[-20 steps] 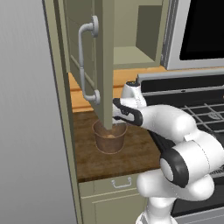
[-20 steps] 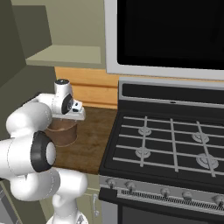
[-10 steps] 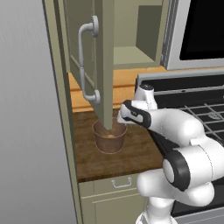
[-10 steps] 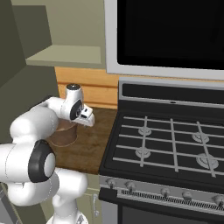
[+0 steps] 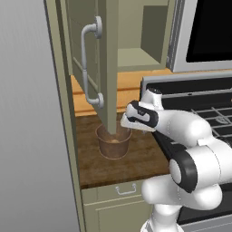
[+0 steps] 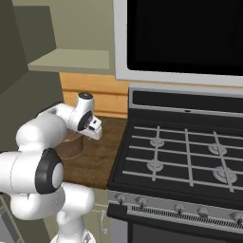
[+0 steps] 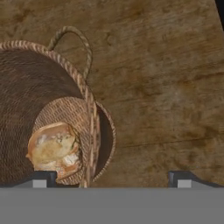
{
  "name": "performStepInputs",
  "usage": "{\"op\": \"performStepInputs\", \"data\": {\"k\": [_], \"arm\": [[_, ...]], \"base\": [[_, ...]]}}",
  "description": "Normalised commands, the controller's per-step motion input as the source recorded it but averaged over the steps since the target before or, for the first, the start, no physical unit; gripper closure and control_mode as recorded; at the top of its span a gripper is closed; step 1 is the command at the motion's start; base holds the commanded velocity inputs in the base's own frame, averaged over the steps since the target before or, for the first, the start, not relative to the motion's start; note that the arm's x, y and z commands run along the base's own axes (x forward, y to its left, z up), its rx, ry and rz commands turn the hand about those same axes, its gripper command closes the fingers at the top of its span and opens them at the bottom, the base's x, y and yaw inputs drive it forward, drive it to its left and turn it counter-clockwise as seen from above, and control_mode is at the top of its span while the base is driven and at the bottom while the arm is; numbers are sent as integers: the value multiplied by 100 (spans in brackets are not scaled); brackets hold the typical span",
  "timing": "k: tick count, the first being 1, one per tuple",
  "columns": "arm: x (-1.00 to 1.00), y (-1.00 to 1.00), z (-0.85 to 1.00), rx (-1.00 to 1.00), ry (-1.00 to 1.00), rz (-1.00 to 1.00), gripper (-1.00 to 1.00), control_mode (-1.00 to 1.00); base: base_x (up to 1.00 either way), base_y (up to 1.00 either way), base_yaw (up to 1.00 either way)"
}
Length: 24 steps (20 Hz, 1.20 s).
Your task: Open the cabinet, pick up the bread from the cabinet and place it in the basket. Then move the basket to the dining counter.
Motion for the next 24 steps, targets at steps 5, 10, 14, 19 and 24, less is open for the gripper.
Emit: {"op": "performStepInputs", "data": {"k": [5, 10, 14, 19, 24], "arm": [[5, 14, 0, 3, 10, 0, -100, -100], [10, 41, -1, 0, 5, 0, -100, -100], [4, 25, -27, -2, 2, 0, -100, -100], [0, 0, -36, 0, 0, -1, -100, -100], [0, 1, -31, 0, 0, -1, -100, -100]], "base": [[0, 0, 0], [0, 0, 0], [0, 0, 0], [0, 0, 0], [0, 0, 0]]}}
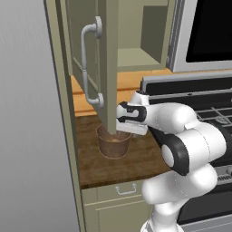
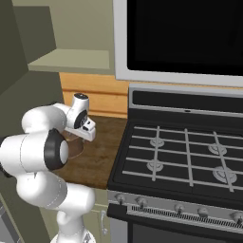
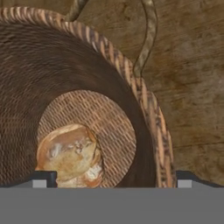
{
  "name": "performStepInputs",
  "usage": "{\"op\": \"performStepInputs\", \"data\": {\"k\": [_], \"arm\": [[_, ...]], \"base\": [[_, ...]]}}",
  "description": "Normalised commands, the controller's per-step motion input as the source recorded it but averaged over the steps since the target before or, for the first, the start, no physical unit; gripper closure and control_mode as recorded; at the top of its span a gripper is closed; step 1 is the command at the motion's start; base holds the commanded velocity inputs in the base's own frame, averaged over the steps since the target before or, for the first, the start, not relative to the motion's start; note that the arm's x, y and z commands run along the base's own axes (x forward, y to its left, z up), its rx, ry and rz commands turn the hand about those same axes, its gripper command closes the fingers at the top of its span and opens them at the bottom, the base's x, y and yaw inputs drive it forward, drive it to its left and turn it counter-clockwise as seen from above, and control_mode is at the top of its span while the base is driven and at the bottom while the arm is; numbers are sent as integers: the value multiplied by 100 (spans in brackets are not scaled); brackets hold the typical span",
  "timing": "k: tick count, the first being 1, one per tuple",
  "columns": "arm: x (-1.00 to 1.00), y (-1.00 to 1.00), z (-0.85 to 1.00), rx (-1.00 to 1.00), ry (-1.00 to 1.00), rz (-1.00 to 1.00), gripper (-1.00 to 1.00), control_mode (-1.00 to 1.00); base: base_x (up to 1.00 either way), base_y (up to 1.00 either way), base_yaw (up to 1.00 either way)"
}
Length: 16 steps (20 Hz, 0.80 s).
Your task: Open the cabinet, pick up the bread from the cabinet and place it in the basket. Then move the basket to the dining counter.
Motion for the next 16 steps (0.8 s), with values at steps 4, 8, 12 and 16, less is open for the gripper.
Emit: {"op": "performStepInputs", "data": {"k": [4, 8, 12, 16], "arm": [[0, 13, -18, 0, -1, 0, -100, -100], [0, 19, -11, 0, 0, 0, 100, -100], [0, 21, -13, 0, 0, 0, 100, -100], [0, 25, -22, 0, 0, 0, 100, -100]], "base": [[0, 0, 0], [0, 0, 0], [0, 0, 0], [0, 0, 0]]}}
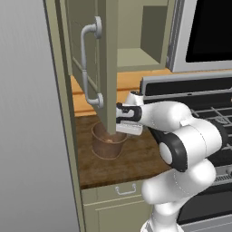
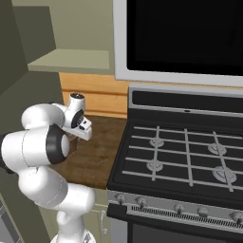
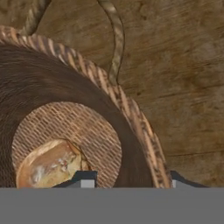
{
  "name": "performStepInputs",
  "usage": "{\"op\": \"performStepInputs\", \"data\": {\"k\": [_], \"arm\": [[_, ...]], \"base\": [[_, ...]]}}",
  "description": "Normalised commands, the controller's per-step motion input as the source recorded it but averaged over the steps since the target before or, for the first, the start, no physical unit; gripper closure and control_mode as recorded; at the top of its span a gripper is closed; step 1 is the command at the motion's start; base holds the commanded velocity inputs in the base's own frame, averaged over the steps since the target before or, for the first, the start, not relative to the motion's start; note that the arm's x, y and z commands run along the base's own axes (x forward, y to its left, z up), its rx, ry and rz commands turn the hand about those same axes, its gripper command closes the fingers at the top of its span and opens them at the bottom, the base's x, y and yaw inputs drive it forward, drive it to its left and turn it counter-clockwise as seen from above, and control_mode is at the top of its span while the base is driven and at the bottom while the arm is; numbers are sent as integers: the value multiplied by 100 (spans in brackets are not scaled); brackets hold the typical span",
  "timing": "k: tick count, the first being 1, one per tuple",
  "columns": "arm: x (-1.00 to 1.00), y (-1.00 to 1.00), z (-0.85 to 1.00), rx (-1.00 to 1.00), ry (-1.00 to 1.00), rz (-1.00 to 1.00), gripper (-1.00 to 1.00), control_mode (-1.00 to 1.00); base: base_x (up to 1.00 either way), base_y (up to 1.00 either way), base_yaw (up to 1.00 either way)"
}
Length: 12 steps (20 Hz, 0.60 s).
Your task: Open the cabinet, pick up the bread from the cabinet and place it in the basket. Then move the basket to the dining counter.
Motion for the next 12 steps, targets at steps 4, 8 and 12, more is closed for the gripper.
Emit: {"op": "performStepInputs", "data": {"k": [4, 8, 12], "arm": [[-1, 10, -15, 0, 0, 0, 100, -100], [-10, -11, 9, 0, 0, -8, 100, -100], [-13, -51, 22, 1, 4, -26, 100, -100]], "base": [[0, 0, 0], [0, 0, 0], [0, 0, 0]]}}
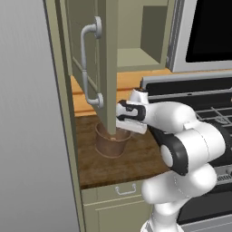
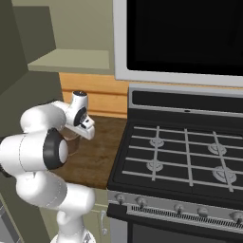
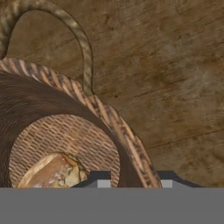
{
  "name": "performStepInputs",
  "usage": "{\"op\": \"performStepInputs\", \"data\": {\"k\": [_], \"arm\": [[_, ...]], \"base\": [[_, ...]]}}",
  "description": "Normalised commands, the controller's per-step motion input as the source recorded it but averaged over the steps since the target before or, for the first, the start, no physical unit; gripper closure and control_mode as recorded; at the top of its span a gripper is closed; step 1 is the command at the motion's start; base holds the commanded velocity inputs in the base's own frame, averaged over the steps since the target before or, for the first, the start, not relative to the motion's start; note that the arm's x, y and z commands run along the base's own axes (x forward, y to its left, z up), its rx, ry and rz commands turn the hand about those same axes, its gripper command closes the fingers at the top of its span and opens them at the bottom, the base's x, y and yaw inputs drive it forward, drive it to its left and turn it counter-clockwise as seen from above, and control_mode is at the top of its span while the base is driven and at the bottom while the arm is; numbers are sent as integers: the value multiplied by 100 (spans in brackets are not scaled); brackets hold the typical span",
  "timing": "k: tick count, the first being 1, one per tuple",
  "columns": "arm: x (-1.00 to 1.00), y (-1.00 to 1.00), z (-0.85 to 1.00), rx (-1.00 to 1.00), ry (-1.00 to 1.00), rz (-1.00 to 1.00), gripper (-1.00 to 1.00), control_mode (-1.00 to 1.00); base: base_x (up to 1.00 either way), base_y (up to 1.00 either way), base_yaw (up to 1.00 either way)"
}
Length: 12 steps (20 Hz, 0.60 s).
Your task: Open the cabinet, pick up the bread from the cabinet and place it in the basket. Then move the basket to the dining counter.
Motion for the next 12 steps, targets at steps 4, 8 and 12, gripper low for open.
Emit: {"op": "performStepInputs", "data": {"k": [4, 8, 12], "arm": [[-30, -58, 30, 0, 1, -28, 100, -100], [-36, -44, 41, 0, 0, -33, 100, -100], [-33, -9, 42, -1, 2, -43, 100, -100]], "base": [[0, 0, 0], [0, 0, 0], [0, 0, 0]]}}
